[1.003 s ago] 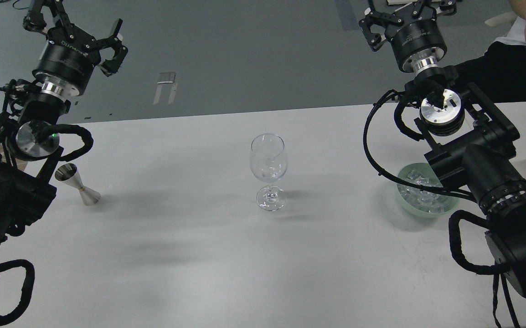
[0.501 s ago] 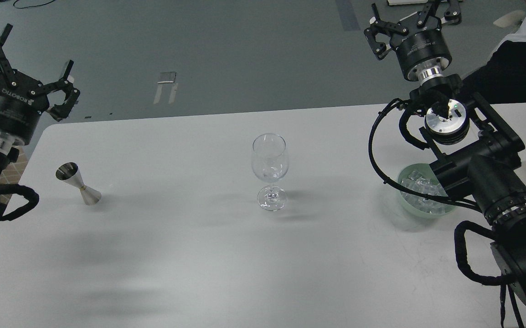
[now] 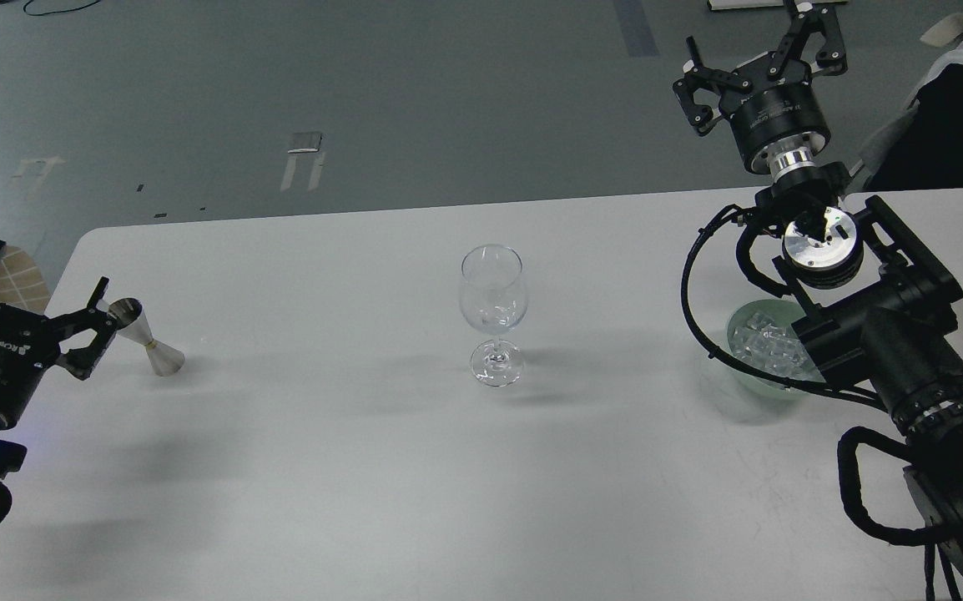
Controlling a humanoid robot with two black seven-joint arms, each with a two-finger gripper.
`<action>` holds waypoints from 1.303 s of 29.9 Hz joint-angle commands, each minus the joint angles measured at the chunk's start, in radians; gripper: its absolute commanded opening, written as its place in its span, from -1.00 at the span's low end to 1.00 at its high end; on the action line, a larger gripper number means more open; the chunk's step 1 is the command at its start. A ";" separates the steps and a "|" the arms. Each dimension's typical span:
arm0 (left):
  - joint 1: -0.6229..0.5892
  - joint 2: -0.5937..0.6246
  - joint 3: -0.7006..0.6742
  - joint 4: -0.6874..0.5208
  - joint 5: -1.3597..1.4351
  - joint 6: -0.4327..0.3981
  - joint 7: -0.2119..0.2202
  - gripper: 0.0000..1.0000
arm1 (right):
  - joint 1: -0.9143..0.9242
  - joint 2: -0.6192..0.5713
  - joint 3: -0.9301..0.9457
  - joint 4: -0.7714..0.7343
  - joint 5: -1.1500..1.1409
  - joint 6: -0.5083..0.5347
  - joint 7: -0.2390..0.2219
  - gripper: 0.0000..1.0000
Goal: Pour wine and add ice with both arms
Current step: 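Close the left gripper around the metal jigger and lift it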
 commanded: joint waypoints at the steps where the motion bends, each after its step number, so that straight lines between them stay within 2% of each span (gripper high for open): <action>1: 0.050 -0.055 -0.034 -0.007 -0.023 -0.007 0.002 0.93 | -0.006 0.000 0.000 0.000 0.000 -0.001 -0.001 1.00; 3: 0.118 -0.128 -0.080 -0.053 -0.023 -0.007 0.004 0.93 | -0.011 0.000 0.001 0.000 0.000 -0.001 -0.001 1.00; 6: 0.177 -0.175 -0.091 -0.104 -0.021 -0.007 0.013 0.94 | -0.011 -0.001 0.001 0.000 0.000 -0.001 0.001 1.00; 8: 0.194 -0.196 -0.092 -0.110 -0.021 -0.006 0.031 0.95 | -0.012 -0.001 0.001 0.000 0.000 -0.001 0.001 1.00; 15: 0.199 -0.256 -0.097 -0.099 -0.024 0.029 0.043 0.93 | -0.020 -0.009 0.000 0.000 0.000 -0.001 0.001 1.00; 16: 0.199 -0.256 -0.095 -0.099 -0.024 0.029 0.054 0.94 | -0.020 -0.009 0.000 0.000 0.000 -0.001 0.001 1.00; 17: 0.199 -0.256 -0.097 -0.096 -0.024 0.034 0.091 0.94 | -0.020 -0.007 0.000 0.000 0.000 -0.001 0.001 1.00; 20: 0.191 -0.259 -0.098 -0.072 -0.024 0.042 0.148 0.95 | -0.020 -0.007 0.000 0.002 0.000 -0.001 -0.001 1.00; 21: 0.185 -0.258 -0.100 -0.065 -0.026 0.043 0.149 0.95 | -0.020 -0.007 0.000 0.002 0.000 -0.001 0.001 1.00; 25: 0.157 -0.275 -0.117 -0.045 -0.015 0.046 0.106 0.94 | -0.020 -0.007 0.000 0.002 0.000 -0.001 -0.001 1.00; 39: 0.131 -0.302 -0.118 -0.036 -0.024 0.049 0.113 0.95 | -0.032 -0.004 0.000 0.014 0.000 -0.005 0.001 1.00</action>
